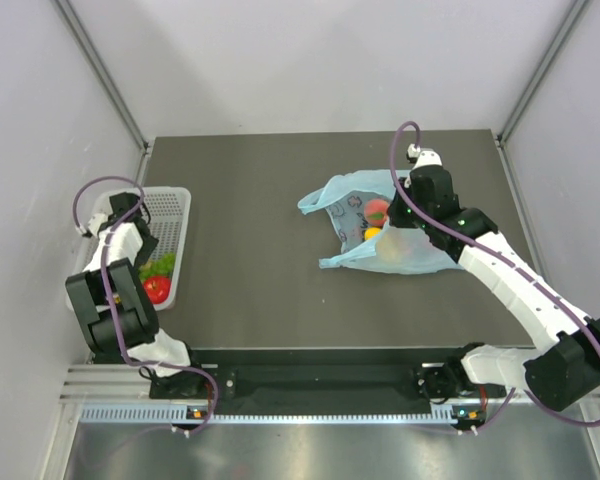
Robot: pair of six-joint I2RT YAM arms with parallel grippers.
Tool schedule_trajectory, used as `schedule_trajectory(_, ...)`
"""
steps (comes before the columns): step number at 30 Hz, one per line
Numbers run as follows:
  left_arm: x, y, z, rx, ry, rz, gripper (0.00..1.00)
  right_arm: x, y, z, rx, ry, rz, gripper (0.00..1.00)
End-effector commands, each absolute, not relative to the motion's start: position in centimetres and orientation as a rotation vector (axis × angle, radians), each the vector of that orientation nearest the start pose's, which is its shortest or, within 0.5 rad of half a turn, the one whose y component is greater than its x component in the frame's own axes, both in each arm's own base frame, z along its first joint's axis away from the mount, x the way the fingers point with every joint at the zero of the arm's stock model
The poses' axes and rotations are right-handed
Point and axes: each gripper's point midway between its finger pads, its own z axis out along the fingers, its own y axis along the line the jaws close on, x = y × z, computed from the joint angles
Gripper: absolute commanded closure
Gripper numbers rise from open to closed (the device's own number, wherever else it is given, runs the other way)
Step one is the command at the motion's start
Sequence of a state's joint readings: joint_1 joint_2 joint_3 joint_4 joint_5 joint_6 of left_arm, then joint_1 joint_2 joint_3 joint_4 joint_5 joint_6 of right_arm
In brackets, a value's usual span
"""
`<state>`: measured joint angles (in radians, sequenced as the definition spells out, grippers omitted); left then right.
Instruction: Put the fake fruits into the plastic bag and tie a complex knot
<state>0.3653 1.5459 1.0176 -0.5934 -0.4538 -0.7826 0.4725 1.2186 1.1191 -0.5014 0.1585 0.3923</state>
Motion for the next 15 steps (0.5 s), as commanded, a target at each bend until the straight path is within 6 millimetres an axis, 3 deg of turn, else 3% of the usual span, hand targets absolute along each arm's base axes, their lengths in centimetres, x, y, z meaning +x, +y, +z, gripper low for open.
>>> schedule_trajectory(1,31.2,17.5,7.3,-1.537,1.995,0.384,0.32,33.6,15.2,24.0,0.011,2.121,0.336,1.0)
schedule_trajectory(10,32.5,18.0,3.8,-1.597,2.044,0.323,0.37,33.5,14.8,24.4,0.014,2.112,0.319,1.0)
schedule_trajectory(14,32.6,17.5,3.6,-1.6,2.067,0.295,0.56,33.6,14.8,24.4,0.011,2.113,0.315,1.0)
schedule_trajectory(15,32.4,17.3,3.8,-1.595,2.069,0.293,0.64,33.5,14.7,24.3,0.012,2.117,0.311,1.0)
